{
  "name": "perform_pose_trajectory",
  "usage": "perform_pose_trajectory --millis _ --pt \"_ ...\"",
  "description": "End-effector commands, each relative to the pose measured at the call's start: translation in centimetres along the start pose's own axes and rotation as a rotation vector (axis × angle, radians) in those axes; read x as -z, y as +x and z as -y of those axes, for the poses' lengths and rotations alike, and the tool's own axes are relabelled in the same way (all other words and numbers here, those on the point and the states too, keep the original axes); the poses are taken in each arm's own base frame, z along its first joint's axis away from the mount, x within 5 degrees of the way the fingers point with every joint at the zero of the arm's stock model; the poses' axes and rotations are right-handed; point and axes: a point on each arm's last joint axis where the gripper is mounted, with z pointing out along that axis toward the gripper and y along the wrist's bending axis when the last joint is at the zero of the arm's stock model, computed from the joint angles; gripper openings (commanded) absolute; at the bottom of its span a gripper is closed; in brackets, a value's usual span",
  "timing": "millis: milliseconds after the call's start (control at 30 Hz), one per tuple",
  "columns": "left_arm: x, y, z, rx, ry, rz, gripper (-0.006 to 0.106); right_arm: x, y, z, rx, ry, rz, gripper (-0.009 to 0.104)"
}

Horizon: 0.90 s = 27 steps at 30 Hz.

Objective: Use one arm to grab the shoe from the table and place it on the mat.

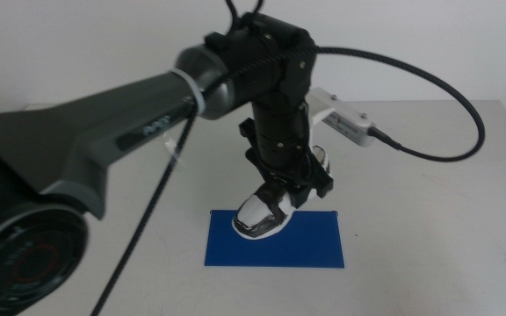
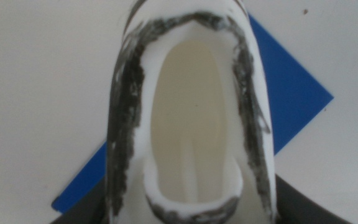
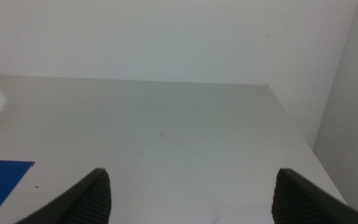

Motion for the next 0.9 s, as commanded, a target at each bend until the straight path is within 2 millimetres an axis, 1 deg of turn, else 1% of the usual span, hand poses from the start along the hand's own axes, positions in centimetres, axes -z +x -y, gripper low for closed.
perform_pose_trajectory --millis 0,100,433,667,867 --pt "3.4 0.1 0.5 -0.026 0.007 0.014 0.005 0.3 -1.1 0.1 0.021 0.012 0.109 0.066" --pt "3.2 0.0 0.6 -0.066 0.013 0.011 0.005 0.3 -1.1 0.1 0.021 0.012 0.109 0.066" --pt "2.9 0.2 0.4 -0.307 0.001 -0.002 0.005 0.3 -1.1 0.1 0.021 0.012 0.109 0.066" --pt "2.7 0.1 0.6 -0.524 0.024 0.004 0.005 0.3 -1.1 0.1 0.021 0.012 0.109 0.066" --pt "1.4 0.8 1.2 -0.669 0.093 -0.018 0.005 0.3 -1.1 0.1 0.021 0.012 0.109 0.066"
